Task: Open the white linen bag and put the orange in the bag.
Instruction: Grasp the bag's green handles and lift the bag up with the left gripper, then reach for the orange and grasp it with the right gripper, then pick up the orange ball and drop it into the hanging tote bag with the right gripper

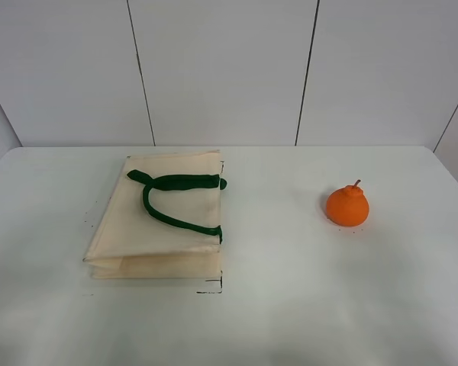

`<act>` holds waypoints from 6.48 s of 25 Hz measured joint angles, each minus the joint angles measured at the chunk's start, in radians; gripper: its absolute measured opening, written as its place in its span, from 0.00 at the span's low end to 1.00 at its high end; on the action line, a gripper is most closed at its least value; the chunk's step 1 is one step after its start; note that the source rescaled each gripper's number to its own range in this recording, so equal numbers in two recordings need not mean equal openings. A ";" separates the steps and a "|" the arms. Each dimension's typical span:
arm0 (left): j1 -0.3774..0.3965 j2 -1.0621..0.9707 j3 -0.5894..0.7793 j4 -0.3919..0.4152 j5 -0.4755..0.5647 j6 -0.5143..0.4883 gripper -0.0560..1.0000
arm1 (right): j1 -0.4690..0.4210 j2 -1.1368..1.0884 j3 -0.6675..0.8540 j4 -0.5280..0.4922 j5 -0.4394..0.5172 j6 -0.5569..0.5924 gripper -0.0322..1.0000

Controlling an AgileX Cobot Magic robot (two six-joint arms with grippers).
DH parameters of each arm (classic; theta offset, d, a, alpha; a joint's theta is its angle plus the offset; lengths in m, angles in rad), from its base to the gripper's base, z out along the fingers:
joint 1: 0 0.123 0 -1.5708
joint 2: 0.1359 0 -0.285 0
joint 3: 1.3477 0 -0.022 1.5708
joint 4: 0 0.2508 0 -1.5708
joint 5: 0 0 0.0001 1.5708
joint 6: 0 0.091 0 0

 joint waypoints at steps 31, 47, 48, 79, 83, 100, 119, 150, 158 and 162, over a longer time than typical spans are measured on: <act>0.000 1.542 -0.666 -0.011 -0.228 -0.032 0.99 | 0.000 0.000 0.000 0.000 0.000 0.000 1.00; -0.310 2.124 -1.182 0.080 -0.148 -0.363 0.99 | 0.000 0.000 0.000 0.000 0.000 0.000 1.00; -0.310 2.143 -1.183 0.085 -0.150 -0.372 0.99 | 0.000 0.000 0.000 -0.001 0.000 0.000 1.00; -0.304 2.277 -1.210 0.122 -0.151 -0.412 0.06 | 0.000 0.000 0.000 -0.001 0.000 0.000 1.00; -0.304 2.173 -1.307 0.117 0.005 -0.375 0.06 | 0.000 0.000 0.000 -0.002 0.000 0.000 1.00; -0.325 1.867 -1.675 0.022 0.130 -0.188 0.05 | 0.000 0.062 -0.017 -0.010 -0.029 0.041 1.00; -0.325 1.867 -1.675 0.016 0.130 -0.185 0.05 | 0.000 1.641 -0.642 0.034 -0.196 0.032 1.00; -0.325 1.867 -1.675 0.011 0.130 -0.184 0.05 | 0.001 1.958 -1.055 0.249 -0.153 -0.039 0.03; -0.325 1.867 -1.675 0.001 0.130 -0.185 0.05 | 0.153 1.906 -1.334 0.499 0.017 -0.117 0.03; -0.325 1.867 -1.675 -0.002 0.130 -0.185 0.05 | 0.282 1.923 -1.343 0.501 -0.075 -0.112 0.03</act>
